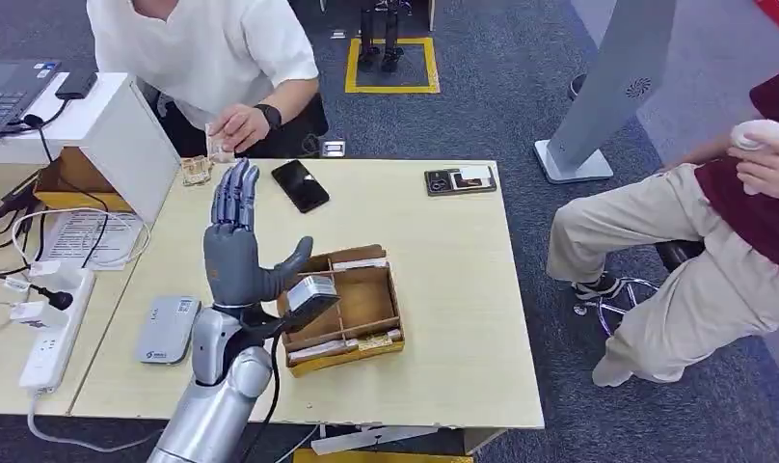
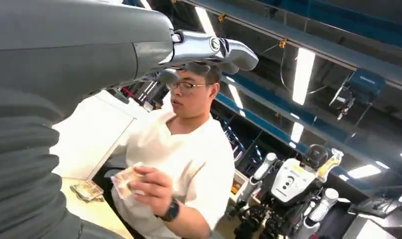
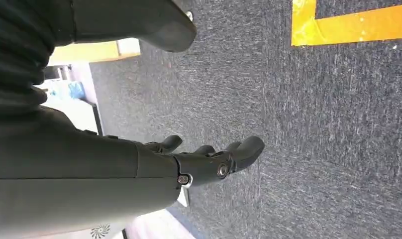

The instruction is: Pass the card to the sensor for recognition and then transmit it.

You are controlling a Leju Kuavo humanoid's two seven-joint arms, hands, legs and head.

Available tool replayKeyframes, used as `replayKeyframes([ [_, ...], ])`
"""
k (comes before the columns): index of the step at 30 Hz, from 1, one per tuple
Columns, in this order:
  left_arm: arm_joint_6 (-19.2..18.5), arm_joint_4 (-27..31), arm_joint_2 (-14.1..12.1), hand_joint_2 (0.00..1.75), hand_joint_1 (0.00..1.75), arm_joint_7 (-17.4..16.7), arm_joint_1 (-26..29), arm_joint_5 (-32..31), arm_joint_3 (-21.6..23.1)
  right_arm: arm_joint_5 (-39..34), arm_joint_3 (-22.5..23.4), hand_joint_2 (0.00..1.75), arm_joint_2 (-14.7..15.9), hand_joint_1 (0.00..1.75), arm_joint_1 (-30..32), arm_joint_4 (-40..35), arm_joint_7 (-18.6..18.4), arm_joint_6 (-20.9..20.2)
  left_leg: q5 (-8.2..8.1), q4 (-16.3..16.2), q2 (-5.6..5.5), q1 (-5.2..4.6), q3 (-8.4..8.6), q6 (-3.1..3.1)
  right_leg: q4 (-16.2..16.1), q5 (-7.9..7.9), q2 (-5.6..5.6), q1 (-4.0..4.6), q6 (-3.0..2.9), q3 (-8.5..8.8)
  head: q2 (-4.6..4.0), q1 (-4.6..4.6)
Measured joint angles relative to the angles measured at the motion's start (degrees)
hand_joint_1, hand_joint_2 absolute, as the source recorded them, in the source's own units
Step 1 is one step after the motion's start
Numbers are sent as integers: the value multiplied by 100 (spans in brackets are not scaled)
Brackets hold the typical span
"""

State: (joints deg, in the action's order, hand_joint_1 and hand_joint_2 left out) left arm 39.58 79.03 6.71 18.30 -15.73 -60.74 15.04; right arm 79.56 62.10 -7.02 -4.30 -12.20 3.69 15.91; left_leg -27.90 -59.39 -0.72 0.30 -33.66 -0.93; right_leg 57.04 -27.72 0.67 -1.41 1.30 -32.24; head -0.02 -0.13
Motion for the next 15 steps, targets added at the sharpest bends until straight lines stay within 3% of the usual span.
replayKeyframes([
  [6, 0, 0, 59, 175, 0, 153, 110, 131, -28, -35, 2, 175, -4, 0, 1, 0, -9, 26, 0, 0, 0, 0, -1, 0, 0, 0, -1, 0, 0, 0, 0, -2],
  [15, 7, 527, 374, 175, 0, 949, 707, 1524, -225, -177, 9, 175, -24, 0, 19, -2, -28, 160, -2, 0, 0, -1, -1, -1, -1, 0, 0, 0, 0, 0, 0, 0],
])
